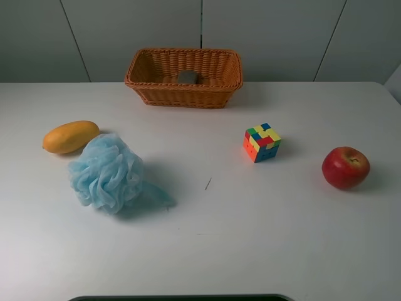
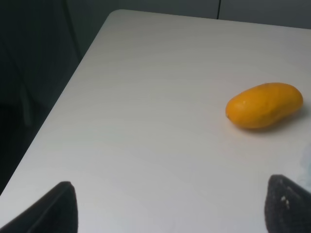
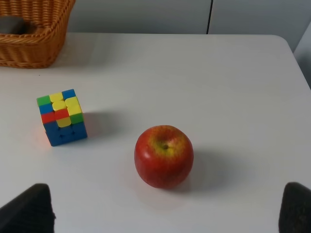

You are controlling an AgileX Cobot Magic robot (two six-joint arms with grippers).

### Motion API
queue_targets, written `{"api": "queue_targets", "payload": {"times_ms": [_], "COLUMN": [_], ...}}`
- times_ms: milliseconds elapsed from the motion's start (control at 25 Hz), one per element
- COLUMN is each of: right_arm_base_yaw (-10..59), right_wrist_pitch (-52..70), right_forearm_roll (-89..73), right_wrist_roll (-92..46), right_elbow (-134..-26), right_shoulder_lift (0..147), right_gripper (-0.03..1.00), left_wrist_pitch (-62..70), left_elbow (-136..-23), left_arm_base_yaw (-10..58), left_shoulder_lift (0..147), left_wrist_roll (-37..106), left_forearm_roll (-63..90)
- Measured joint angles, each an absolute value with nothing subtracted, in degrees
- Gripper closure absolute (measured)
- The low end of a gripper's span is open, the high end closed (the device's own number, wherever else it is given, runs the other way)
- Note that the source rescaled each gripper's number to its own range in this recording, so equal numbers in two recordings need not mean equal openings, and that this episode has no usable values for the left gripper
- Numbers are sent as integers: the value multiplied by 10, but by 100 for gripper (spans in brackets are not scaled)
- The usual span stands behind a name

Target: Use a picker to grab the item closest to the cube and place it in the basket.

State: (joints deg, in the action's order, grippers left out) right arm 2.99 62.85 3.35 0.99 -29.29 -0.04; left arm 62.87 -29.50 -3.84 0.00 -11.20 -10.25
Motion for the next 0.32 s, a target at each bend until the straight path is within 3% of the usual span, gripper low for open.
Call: {"api": "queue_targets", "payload": {"times_ms": [320], "right_arm_base_yaw": [30], "right_wrist_pitch": [628], "right_forearm_roll": [34], "right_wrist_roll": [10], "right_elbow": [-293], "right_shoulder_lift": [0], "right_gripper": [-3], "left_wrist_pitch": [629], "left_elbow": [-295], "left_arm_base_yaw": [-38], "left_shoulder_lift": [0], "left_wrist_roll": [-112], "left_forearm_roll": [-102]}}
